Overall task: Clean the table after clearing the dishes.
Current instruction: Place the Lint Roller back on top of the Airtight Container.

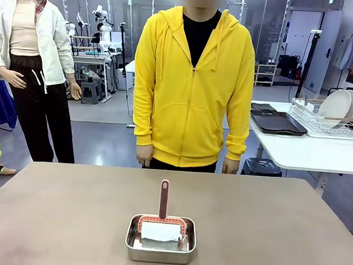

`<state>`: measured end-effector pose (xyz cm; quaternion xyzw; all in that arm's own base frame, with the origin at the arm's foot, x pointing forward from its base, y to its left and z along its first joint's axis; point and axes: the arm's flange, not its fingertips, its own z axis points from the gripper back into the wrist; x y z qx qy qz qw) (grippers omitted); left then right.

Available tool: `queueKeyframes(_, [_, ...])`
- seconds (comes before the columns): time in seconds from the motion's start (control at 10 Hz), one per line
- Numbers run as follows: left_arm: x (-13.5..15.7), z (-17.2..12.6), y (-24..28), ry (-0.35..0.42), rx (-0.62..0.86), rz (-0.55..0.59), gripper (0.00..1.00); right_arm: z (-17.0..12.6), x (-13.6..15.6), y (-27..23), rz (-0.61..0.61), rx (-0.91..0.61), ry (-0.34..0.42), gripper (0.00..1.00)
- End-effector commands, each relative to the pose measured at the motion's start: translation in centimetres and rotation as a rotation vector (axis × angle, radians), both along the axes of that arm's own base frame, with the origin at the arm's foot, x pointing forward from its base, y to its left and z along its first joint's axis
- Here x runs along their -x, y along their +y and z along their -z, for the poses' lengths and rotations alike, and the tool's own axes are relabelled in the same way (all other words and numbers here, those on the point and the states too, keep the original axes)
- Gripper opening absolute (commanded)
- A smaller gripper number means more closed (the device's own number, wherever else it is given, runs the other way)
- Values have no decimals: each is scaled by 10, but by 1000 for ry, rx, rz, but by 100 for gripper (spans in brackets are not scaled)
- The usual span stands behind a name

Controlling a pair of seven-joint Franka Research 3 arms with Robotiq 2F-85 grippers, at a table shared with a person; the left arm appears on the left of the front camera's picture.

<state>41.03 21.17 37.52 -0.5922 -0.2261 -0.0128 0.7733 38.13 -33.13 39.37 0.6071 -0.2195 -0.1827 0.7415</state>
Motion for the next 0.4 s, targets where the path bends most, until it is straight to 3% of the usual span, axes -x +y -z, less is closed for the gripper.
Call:
queueKeyframes(0.0, [4,-5,2,-11,16,0,100,-3,1,1,1,2,-6,100])
queueKeyframes(0.3, [4,-5,2,-11,16,0,100,-3,1,1,1,2,-6,100])
